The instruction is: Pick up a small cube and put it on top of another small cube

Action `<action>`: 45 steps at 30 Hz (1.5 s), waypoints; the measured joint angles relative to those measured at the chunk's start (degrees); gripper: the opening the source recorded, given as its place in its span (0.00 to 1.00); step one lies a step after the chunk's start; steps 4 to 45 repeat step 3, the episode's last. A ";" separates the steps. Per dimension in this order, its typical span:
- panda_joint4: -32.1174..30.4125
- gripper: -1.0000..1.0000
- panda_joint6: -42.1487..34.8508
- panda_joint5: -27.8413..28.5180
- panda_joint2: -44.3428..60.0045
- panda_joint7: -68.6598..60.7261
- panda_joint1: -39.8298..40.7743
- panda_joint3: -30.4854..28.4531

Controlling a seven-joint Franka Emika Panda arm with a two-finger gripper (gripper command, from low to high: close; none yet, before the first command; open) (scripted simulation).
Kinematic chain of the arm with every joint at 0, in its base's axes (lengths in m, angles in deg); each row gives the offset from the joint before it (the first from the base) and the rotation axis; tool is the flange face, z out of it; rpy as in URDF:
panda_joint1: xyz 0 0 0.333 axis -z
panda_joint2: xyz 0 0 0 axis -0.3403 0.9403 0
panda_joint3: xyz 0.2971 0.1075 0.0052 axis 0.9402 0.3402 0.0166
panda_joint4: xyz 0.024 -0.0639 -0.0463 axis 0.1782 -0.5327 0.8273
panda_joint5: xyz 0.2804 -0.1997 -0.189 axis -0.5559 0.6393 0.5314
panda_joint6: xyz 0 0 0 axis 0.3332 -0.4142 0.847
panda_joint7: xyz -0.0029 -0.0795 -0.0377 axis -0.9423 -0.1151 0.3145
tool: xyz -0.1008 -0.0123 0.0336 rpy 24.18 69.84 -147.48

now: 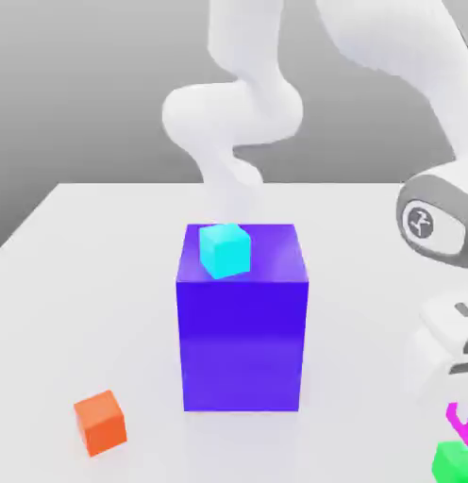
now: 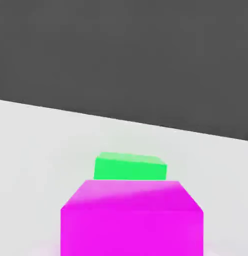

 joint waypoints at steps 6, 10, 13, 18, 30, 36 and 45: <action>0.00 1.00 0.00 -0.01 0.00 0.00 0.00 0.00; 0.00 1.00 0.00 -0.01 0.00 0.00 0.00 0.00; 0.00 1.00 0.00 -0.01 0.00 0.00 0.00 0.00; 0.00 1.00 0.00 -0.01 0.00 0.00 0.00 0.00; 0.00 1.00 0.00 -0.01 0.00 0.00 0.00 0.00; 0.00 1.00 0.00 -0.01 0.00 0.00 0.00 0.00; 0.00 1.00 0.00 -0.01 0.00 0.00 0.00 0.00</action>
